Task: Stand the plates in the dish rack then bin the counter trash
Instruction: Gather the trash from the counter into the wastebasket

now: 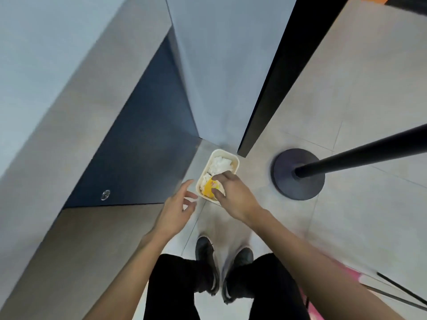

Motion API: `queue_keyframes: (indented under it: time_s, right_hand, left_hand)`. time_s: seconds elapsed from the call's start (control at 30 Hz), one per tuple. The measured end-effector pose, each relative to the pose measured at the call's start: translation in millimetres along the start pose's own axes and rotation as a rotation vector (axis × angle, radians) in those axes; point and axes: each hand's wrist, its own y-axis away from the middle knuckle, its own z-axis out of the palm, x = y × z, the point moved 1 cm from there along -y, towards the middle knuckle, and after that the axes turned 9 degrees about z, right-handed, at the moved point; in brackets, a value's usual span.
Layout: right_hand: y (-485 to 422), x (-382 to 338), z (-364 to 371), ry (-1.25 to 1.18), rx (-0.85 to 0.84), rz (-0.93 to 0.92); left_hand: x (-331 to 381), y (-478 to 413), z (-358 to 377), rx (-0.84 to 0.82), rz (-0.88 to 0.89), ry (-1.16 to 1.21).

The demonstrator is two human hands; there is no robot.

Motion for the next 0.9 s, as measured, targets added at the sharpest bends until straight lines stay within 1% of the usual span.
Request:
queue_keyframes:
  time_s: [0.23, 0.4, 0.6, 0.9]
  right_hand:
    - [94.0, -58.8, -79.1, 0.035, 0.007, -0.050]
    - [147.0, -84.8, -119.7, 0.056, 0.007, -0.129]
    - [173.2, -117.4, -154.4, 0.040, 0.051, -0.282]
    - [146.4, -190.8, -202.8, 0.090, 0.096, -0.464]
  left_hand:
    - [109.8, 67.3, -48.4, 0.069, 0.000, 0.025]
    - [165.8, 110.1, -71.5, 0.146, 0.046, 0.049]
    - [201.7, 138.4, -99.2, 0.249, 0.142, 0.023]
    - [219.7, 128.0, -175.8, 0.478, 0.241, -0.024]
